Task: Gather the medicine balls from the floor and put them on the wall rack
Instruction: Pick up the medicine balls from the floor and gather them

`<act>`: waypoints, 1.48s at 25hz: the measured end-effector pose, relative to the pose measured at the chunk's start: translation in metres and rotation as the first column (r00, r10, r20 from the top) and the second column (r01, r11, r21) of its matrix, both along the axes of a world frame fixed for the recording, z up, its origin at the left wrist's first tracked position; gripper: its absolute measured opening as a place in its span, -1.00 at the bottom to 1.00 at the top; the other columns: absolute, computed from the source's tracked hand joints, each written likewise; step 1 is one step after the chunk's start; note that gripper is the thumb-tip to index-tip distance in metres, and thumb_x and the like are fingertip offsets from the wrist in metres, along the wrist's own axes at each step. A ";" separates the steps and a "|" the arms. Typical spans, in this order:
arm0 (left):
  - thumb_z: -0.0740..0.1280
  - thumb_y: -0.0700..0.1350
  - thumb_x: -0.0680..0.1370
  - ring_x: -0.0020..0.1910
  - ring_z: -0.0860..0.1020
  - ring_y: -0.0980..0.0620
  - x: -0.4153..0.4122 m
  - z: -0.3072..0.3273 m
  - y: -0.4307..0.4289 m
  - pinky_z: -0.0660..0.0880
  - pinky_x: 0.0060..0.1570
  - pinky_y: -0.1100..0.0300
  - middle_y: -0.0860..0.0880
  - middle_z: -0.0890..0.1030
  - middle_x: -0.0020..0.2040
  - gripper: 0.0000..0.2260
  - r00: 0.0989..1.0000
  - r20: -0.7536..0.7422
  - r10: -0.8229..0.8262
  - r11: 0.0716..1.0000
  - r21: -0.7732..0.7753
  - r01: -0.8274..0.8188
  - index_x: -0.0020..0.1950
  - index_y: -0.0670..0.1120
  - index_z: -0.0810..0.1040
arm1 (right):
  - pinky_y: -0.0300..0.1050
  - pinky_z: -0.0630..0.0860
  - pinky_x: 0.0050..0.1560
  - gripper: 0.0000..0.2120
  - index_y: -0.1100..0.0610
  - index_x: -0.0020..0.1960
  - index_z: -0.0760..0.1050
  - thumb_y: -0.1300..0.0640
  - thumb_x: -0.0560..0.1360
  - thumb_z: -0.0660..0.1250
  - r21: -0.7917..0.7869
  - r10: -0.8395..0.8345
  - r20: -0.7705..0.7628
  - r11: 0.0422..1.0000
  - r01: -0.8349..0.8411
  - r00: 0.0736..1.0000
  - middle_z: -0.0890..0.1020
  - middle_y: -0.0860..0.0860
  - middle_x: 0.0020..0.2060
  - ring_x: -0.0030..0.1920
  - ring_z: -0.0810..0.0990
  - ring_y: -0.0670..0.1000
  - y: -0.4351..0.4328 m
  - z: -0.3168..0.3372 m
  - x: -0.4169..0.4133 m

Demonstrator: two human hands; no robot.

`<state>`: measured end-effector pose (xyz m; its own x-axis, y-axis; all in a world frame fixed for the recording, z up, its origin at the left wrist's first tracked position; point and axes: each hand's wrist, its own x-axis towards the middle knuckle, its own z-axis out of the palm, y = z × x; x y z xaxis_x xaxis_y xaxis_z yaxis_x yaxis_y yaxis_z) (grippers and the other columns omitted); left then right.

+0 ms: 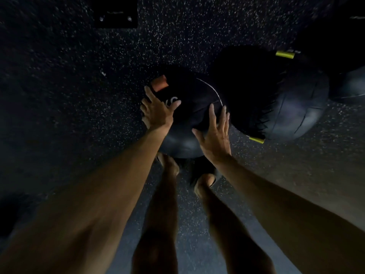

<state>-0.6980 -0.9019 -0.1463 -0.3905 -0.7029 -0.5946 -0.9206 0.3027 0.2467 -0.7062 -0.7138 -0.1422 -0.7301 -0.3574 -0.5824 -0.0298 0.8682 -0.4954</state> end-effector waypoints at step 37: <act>0.33 0.00 0.60 0.43 0.36 -0.20 -0.065 0.089 -0.103 0.43 0.30 -0.07 -0.21 0.31 0.49 -0.47 0.733 -0.031 -0.679 0.724 0.135 0.676 0.53 -0.02 0.26 | 0.13 0.46 0.25 -0.62 0.10 0.44 0.34 0.09 0.63 0.09 0.245 -0.083 0.082 0.968 0.061 0.993 0.46 0.18 0.33 0.32 0.44 0.19 -0.130 0.093 -0.109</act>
